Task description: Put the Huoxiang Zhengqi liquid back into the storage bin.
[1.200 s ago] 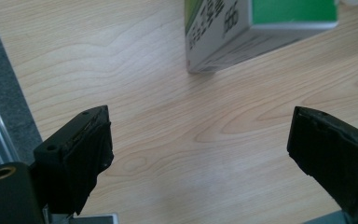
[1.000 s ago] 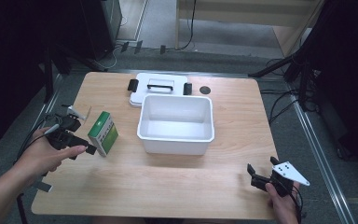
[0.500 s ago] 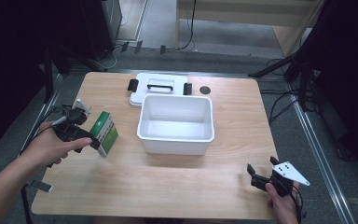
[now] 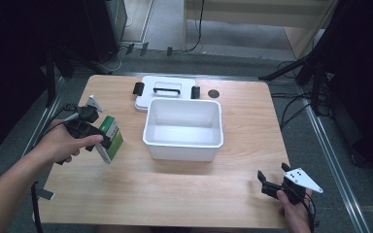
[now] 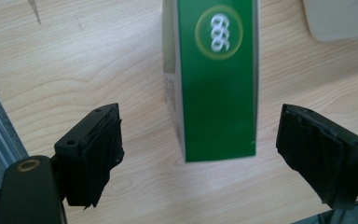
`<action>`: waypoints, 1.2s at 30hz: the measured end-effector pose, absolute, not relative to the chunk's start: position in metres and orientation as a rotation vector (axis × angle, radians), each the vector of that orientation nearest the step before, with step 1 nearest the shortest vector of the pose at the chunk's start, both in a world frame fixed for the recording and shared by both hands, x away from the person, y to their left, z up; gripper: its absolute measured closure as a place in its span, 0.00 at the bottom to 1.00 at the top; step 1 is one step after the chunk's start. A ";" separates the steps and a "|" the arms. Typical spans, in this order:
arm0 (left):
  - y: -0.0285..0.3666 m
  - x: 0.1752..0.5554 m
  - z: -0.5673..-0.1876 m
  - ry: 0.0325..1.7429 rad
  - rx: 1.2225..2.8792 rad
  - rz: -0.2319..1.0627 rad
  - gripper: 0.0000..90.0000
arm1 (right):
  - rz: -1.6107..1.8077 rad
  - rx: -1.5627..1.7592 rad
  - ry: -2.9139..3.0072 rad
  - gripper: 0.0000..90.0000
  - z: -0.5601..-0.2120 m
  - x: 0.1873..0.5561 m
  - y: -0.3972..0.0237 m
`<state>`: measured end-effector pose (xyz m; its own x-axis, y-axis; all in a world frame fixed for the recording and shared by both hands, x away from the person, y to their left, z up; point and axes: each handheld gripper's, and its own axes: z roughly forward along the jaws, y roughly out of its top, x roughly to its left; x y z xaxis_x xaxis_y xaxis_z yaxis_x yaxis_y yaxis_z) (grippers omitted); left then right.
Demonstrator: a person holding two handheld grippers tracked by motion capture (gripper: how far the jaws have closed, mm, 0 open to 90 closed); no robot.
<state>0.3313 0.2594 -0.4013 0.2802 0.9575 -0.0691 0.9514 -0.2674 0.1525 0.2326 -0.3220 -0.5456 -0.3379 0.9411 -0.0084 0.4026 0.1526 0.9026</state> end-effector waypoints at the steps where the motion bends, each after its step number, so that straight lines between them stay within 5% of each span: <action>1: 0.258 0.333 -0.401 1.795 2.378 0.054 0.17 | 1.146 1.281 1.831 0.08 -0.546 0.233 -0.322; 34: 0.251 0.369 -0.403 1.850 2.365 -0.011 0.46 | 1.152 1.279 1.841 0.08 -0.546 0.233 -0.322; 36: 0.250 0.370 -0.405 1.861 2.358 -0.028 0.48 | 1.144 1.283 1.832 0.14 -0.546 0.233 -0.322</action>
<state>0.3699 0.2497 -0.4046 0.2360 0.9667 -0.0993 0.9692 -0.2267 0.0964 0.2328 -0.3222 -0.5456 -0.3366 0.9416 -0.0089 0.4056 0.1535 0.9011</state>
